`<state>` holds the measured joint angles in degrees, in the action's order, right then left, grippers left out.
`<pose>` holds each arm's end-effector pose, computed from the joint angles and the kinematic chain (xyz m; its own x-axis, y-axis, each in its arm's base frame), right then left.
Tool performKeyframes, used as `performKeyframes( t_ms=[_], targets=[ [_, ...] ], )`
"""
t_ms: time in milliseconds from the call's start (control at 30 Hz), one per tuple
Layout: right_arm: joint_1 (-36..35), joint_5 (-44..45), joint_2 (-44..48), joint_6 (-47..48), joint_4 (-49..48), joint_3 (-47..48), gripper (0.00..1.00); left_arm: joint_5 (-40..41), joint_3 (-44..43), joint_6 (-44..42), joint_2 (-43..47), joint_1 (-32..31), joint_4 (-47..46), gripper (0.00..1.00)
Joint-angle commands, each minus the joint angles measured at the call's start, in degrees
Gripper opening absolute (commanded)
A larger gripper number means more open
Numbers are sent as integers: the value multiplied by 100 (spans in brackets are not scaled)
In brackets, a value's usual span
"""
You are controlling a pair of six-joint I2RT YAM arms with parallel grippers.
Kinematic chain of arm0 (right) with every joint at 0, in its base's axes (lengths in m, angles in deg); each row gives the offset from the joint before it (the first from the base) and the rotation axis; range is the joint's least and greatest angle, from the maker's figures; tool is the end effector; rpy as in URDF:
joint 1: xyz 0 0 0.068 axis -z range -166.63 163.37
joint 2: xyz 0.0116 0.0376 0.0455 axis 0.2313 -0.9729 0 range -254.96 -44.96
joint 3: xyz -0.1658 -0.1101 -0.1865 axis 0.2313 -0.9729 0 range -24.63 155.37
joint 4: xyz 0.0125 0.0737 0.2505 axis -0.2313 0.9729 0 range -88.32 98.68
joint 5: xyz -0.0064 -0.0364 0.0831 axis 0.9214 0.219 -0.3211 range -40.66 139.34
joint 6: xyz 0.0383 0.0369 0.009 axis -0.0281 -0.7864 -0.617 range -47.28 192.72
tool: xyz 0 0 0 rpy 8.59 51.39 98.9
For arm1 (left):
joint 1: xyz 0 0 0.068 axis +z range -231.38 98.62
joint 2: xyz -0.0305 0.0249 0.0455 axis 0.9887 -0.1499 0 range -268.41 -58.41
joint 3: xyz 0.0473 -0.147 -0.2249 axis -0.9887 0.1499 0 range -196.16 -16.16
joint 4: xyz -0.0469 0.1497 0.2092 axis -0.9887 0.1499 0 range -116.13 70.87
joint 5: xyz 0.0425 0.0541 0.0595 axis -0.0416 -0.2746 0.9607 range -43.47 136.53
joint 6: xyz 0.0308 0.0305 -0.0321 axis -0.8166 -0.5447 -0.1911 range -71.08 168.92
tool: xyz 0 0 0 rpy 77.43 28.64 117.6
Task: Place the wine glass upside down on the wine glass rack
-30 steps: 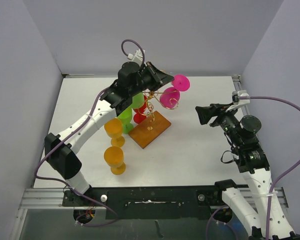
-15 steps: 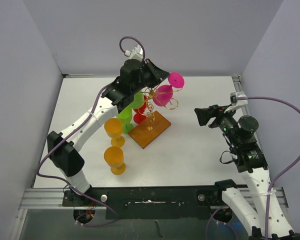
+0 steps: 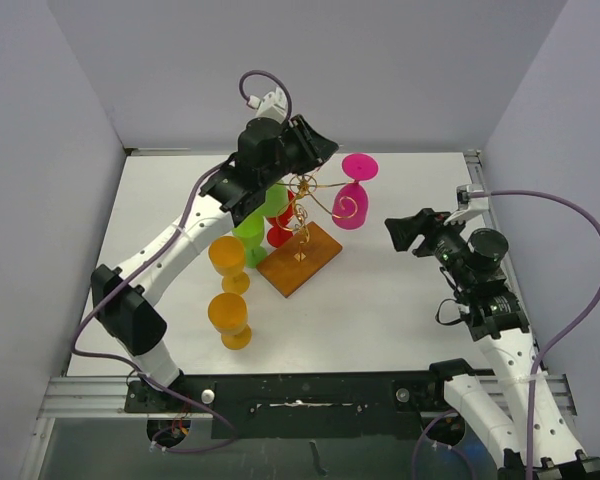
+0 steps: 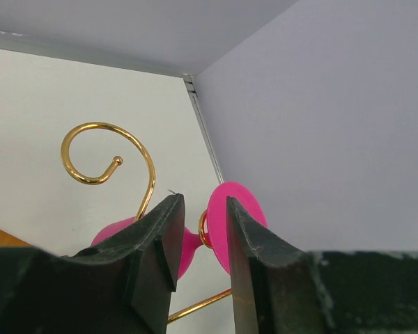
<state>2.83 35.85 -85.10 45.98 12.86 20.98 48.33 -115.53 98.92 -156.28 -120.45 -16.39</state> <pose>0.1602 0.0383 0.3560 -0.2701 0.3948 -0.8782 -0.3188 0.8240 0.4685 0.3175 -0.2563 0.4258 -0.5355 -0.5514 -0.6397 0.3044 0.5805 -0.7552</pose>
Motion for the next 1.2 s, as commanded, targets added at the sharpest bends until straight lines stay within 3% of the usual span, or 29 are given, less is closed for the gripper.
performKeyframes(
  t_ms=[0, 233, 433, 600, 833, 1033, 1167],
  targets=[
    [-22, 123, -122, -506, -237, -196, 71, 91, -387, -531, 494, -22, -132, 31],
    [-435, 164, -372, -1012, -599, -770, 67, 240, -398, -1306, 979, 16, -90, 34],
    [-1450, 1126, -550, -1460, -1060, -1309, 64, 861, 23, -2104, 1708, 214, 374, 38],
    [-2761, 2262, -851, -1796, -1517, -1787, 61, 979, 954, -2134, 2708, 666, 694, 41],
    [-4450, 3453, -2075, -2685, -2065, -1883, 59, 1289, 2486, -2057, 4189, 1006, 1510, 48],
    [-5152, 3622, -3531, -3309, -2648, -1483, 54, 1410, 3647, -1652, 5291, 1063, 2490, 50],
    [-5254, 3514, -4220, -3372, -2877, -1179, 51, 1498, 4119, -1383, 5843, 1070, 2752, 50]
  ],
)
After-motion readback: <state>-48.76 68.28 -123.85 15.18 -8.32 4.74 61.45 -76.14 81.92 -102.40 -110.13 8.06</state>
